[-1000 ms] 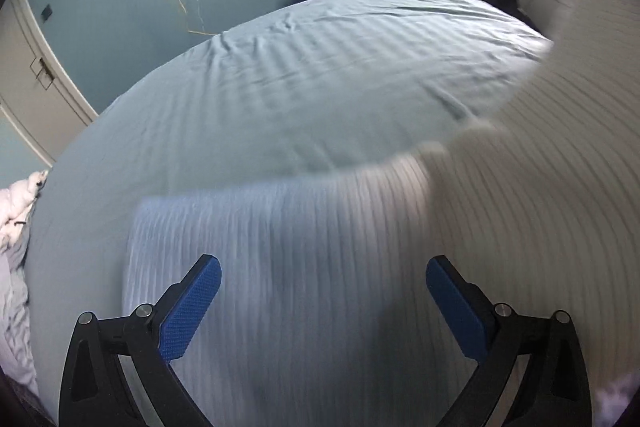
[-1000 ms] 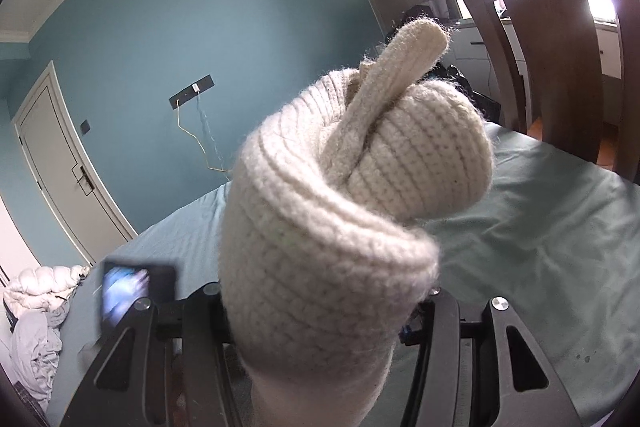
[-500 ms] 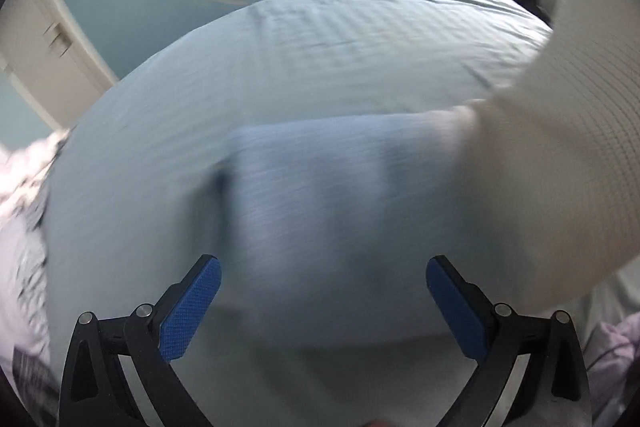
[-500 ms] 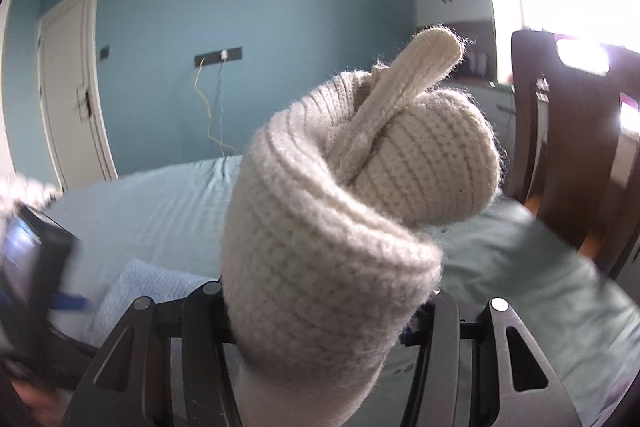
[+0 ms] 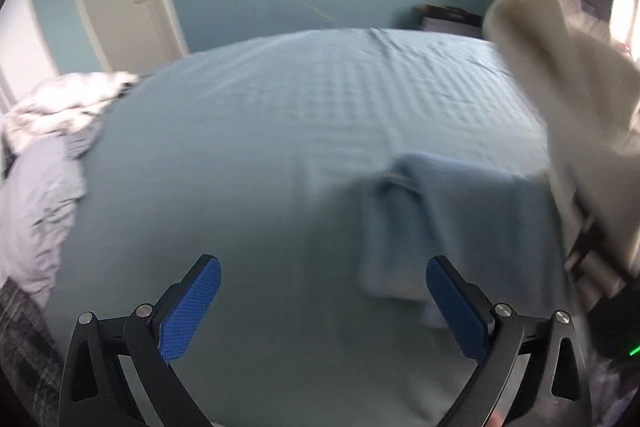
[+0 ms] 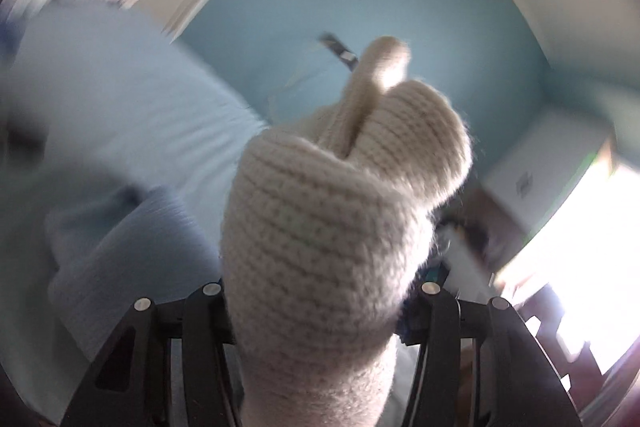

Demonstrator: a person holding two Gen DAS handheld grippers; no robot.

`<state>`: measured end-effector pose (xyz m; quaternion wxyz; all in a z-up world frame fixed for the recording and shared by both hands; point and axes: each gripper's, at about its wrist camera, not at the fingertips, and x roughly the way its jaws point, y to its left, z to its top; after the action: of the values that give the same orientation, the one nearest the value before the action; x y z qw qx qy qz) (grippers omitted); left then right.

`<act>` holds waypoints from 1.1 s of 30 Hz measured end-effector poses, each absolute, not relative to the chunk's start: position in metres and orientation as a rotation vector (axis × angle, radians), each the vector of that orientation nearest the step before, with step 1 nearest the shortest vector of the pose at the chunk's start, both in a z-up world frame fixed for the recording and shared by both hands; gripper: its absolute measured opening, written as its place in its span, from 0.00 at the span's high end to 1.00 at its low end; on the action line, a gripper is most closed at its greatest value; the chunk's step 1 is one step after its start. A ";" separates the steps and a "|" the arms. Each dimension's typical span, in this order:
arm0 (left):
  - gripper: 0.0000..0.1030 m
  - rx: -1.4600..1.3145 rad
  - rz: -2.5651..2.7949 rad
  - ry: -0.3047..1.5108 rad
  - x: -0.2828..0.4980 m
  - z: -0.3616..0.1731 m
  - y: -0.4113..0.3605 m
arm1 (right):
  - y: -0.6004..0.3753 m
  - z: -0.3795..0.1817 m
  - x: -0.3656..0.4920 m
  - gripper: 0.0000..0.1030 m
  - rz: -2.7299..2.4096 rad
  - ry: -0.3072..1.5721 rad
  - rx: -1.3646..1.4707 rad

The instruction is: Fold small clothes

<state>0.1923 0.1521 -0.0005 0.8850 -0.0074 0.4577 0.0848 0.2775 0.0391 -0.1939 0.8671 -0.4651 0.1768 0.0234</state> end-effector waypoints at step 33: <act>0.00 -0.170 0.116 0.930 0.196 0.002 0.185 | -0.119 -0.092 0.283 0.11 0.221 0.802 -0.005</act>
<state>0.1956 0.1846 0.0017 0.8887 -0.0817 0.4477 0.0559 0.2826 -0.1193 -0.0918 0.9147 -0.0025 0.3897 0.1075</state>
